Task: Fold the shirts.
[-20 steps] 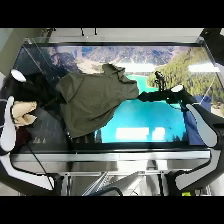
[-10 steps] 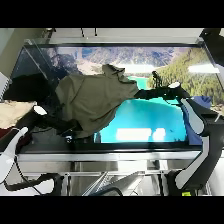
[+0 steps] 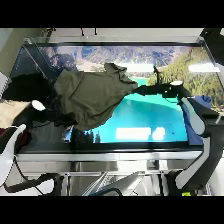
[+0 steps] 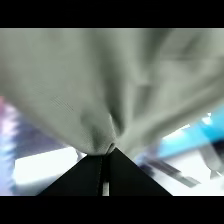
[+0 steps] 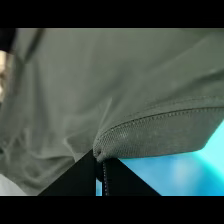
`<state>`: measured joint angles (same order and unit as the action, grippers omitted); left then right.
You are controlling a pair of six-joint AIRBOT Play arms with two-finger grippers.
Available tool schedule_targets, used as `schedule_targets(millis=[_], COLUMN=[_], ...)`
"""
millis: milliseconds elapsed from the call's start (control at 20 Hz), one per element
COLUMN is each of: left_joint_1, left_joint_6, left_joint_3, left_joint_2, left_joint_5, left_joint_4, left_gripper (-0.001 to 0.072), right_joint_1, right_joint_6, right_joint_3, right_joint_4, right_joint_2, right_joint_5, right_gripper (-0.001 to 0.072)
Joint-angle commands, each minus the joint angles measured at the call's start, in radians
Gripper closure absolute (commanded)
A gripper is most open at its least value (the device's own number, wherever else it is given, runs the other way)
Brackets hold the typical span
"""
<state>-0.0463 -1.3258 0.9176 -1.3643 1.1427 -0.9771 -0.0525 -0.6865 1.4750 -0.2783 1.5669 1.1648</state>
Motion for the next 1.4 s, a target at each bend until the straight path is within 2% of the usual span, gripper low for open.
schedule_targets(millis=[0, 100, 300, 500, 600, 700, 900, 1050, 1200, 1350], left_joint_1=[-0.027, -0.059, -0.179, -0.344, -0.422, -0.415, -0.181, 0.027, 0.142, 0.163], left_joint_6=[0.021, 0.025, 0.024, 0.031, 0.032, 0.069, 0.161, 0.260, 0.280, 0.270], left_joint_3=[0.183, 0.341, 0.721, 1.009, 1.075, 1.086, 0.998, 0.882, 0.858, 0.999], left_joint_2=[0.131, 0.257, 0.468, 0.586, 0.613, 0.595, 0.420, 0.214, -0.076, -0.436], left_joint_5=[0.134, 0.192, 0.204, 0.201, 0.201, 0.212, 0.283, 0.208, 0.099, 0.098], left_joint_4=[0.029, 0.101, 0.219, 0.204, 0.123, 0.114, 0.102, -0.014, -0.142, -0.167], left_gripper=[0.0694, 0.0694, 0.0694, 0.0695, 0.0695, 0.0694, 0.0694, 0.0694, 0.0694, 0.0694], right_joint_1=[-0.018, -0.050, -0.136, -0.186, -0.186, -0.186, -0.182, -0.126, -0.051, -0.037], right_joint_6=[0.007, 0.007, 0.006, 0.007, 0.006, 0.006, -0.020, -0.007, -0.006, -0.009], right_joint_3=[0.003, 0.021, 0.095, 0.128, 0.132, 0.131, 0.092, -0.020, -0.134, -0.179], right_joint_4=[0.048, 0.057, 0.054, 0.050, -0.015, -0.111, -0.083, -0.074, -0.143, -0.143], right_joint_2=[-0.174, -0.352, -0.695, -0.949, -1.039, -1.075, -0.890, -0.673, -0.431, -0.186], right_joint_5=[0.048, 0.045, -0.006, -0.068, -0.123, -0.140, 0.047, 0.087, -0.024, -0.188], right_gripper=[0.0688, 0.0688, 0.0689, 0.0689, 0.0689, 0.0689, 0.0688, 0.0688, 0.0688, 0.0688])
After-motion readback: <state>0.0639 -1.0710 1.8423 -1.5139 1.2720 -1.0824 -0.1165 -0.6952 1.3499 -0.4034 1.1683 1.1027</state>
